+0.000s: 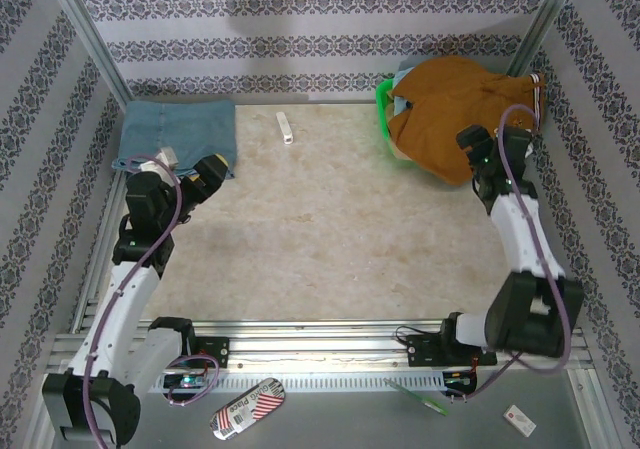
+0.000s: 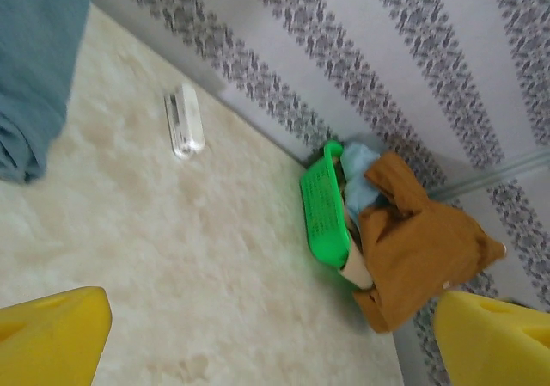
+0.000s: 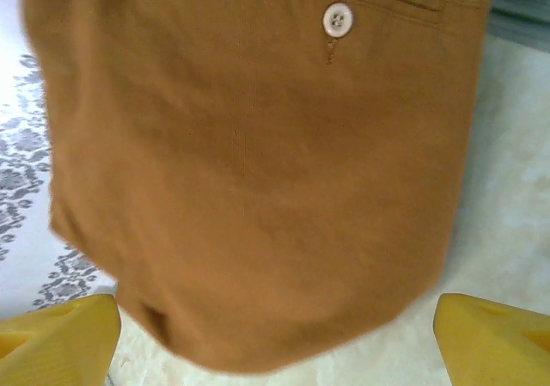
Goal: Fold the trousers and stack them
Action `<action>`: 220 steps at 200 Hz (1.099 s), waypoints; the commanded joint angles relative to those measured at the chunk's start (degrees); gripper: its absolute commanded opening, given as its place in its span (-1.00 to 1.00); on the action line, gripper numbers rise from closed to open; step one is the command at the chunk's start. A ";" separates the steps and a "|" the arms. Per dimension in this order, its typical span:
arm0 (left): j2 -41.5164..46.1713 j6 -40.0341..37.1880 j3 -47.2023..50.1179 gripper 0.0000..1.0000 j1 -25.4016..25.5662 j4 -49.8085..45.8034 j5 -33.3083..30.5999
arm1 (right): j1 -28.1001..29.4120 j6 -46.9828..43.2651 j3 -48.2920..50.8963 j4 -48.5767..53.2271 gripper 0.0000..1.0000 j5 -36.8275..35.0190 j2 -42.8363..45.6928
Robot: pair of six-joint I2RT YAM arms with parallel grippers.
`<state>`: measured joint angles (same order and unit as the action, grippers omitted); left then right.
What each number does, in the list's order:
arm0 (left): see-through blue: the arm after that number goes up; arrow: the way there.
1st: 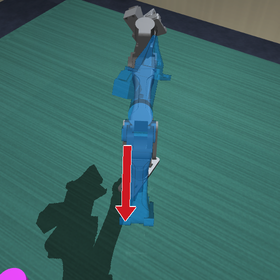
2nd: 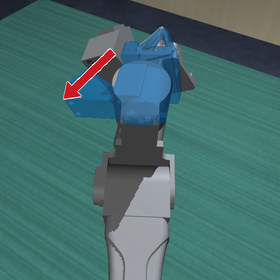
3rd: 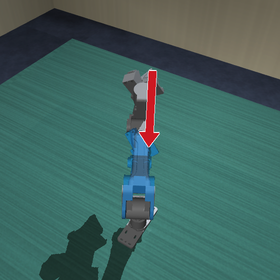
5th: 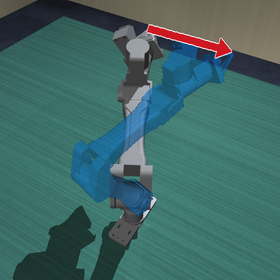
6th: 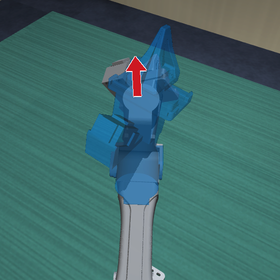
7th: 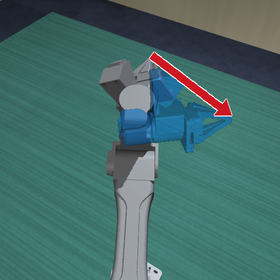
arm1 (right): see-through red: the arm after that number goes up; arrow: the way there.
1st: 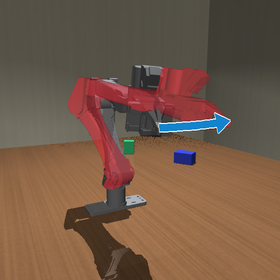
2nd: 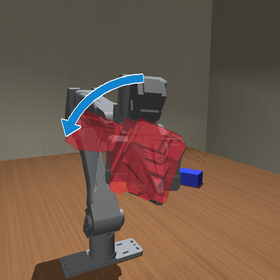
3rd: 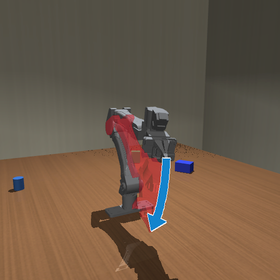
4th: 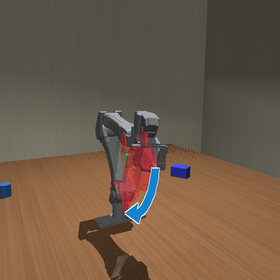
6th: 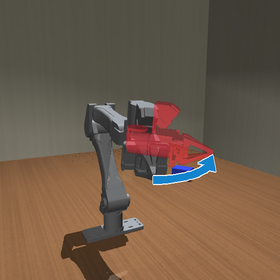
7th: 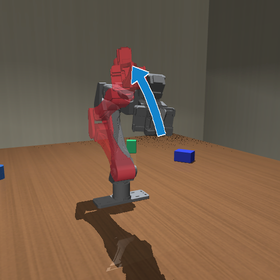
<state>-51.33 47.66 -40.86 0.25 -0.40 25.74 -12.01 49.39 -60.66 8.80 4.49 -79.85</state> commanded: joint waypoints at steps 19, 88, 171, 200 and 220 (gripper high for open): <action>-4.31 1.99 -0.59 0.90 -0.17 4.43 9.94 | 1.10 1.57 -12.97 0.32 0.91 1.87 -13.14; -8.51 1.65 -2.17 0.89 0.17 3.85 11.16 | 2.12 -0.17 -30.61 8.31 -0.09 2.19 -27.50; -13.39 3.41 -6.92 0.80 0.62 5.47 12.40 | 8.46 -8.01 -30.70 9.99 -1.00 -3.18 -17.03; -13.37 2.62 -7.79 0.78 0.96 3.86 12.41 | 12.42 -11.21 -30.99 11.60 -1.00 -7.05 -12.52; -12.87 2.46 -8.15 0.76 1.15 3.03 12.51 | 15.44 -13.51 -31.45 11.52 -1.00 -9.11 -9.69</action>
<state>-64.95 50.00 -46.83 0.80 2.17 37.34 0.16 40.60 -89.52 20.88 -1.34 -94.52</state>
